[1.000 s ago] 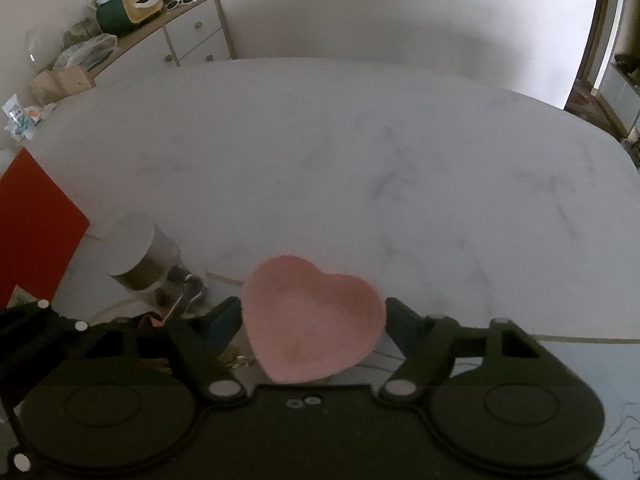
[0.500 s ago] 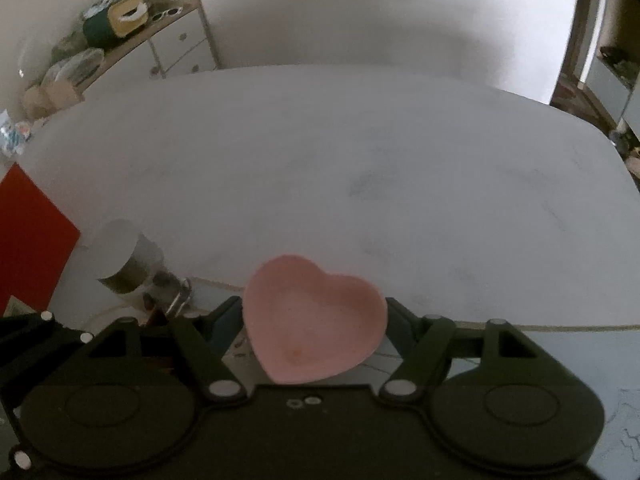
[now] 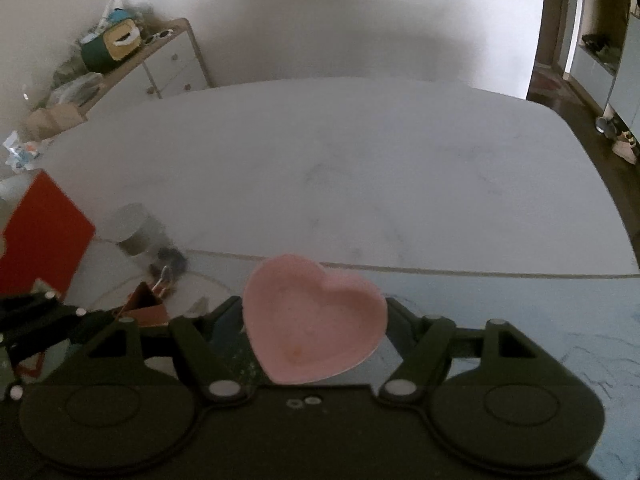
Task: Organize rigid objects
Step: 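Grasp the brown binder clip with the left tool while the right tool grasps the pink heart dish, then carry the binder clip and pink heart dish over into the red box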
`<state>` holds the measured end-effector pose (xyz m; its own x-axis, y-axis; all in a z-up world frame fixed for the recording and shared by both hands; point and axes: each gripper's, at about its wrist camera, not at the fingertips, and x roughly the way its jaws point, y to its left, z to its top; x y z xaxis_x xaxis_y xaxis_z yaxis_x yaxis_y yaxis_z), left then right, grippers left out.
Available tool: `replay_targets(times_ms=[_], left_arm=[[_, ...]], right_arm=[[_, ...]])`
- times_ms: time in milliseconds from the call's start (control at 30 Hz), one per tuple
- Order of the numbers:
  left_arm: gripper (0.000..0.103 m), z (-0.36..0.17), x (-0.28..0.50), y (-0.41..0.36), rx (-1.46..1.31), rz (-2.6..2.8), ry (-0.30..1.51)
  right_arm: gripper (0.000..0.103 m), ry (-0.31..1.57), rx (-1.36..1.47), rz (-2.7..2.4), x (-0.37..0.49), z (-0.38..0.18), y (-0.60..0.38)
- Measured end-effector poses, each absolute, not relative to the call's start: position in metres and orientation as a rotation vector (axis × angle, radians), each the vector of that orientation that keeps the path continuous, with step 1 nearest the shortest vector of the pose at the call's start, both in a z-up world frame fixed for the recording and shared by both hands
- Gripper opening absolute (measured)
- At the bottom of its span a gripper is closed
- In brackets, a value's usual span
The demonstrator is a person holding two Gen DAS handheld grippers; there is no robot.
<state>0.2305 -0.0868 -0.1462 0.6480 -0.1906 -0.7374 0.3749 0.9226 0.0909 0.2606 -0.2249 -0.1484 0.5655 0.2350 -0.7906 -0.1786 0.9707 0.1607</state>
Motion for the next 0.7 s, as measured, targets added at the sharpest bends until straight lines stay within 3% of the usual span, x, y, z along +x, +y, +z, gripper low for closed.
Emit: replay_targets(times_ms=[700], left_arm=[[0.02, -0.077, 0.174, -0.037, 0.126, -0.286, 0.756]], right_arm=[[0.074, 0.889, -0.002, 0.367, 0.171, -0.071, -0.183]])
